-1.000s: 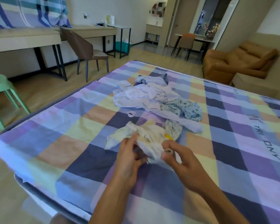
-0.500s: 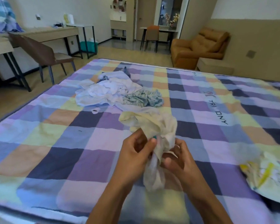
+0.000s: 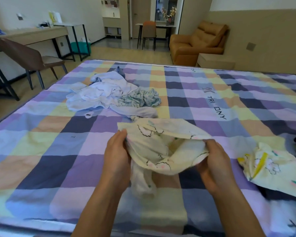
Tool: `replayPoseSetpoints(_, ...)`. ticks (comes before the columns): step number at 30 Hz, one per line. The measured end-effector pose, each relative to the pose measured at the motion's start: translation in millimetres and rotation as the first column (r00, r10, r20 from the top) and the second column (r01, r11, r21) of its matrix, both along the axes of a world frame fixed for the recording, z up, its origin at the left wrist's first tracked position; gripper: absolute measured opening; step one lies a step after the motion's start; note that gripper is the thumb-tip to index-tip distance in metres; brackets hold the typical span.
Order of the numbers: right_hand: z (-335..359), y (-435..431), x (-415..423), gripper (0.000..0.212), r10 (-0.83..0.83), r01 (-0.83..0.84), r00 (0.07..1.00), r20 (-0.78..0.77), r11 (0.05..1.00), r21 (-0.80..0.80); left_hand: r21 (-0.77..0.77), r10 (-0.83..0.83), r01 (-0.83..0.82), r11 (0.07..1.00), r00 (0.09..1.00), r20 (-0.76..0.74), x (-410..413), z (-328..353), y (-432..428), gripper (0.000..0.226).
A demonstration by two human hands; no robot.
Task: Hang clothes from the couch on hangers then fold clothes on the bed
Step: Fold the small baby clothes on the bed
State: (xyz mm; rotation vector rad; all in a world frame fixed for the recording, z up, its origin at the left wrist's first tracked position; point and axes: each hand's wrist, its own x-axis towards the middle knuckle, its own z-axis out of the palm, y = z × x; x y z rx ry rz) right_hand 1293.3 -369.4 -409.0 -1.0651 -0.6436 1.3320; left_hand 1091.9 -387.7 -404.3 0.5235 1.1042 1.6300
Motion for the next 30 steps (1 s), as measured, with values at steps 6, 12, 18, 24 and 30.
replayPoseSetpoints(6, -21, 4, 13, 0.024, -0.033, 0.034, 0.998, 0.051, 0.999, -0.016, -0.105, -0.185, 0.196, 0.975, 0.977, 0.109, 6, 4, -7, 0.049)
replayPoseSetpoints(12, -54, -8, 1, 0.077, 0.139, -0.228, 0.700, 0.701, 0.973, 0.035, -0.251, -0.323, 0.205, 0.946, 0.556, -0.766, 6, -24, -18, 0.060)
replayPoseSetpoints(18, -65, -10, -17, 0.036, 0.299, -0.578, 0.247, 0.922, 0.809, -0.108, -0.462, -0.463, 0.022, 0.886, 0.016, -0.886, -5, -52, -35, 0.086)
replayPoseSetpoints(24, -46, -5, -27, 0.015, 0.265, -0.416, 0.625, 0.734, 0.909, 0.026, -0.402, -0.423, 0.182, 0.897, 0.098, -0.901, -4, -57, -36, 0.060)
replayPoseSetpoints(30, -15, -16, -25, 0.035, 0.303, -0.306, 0.951, 0.054, 0.951, 0.043, -0.143, -0.397, 0.390, 0.910, 0.717, -0.573, 12, -38, -37, 0.038)
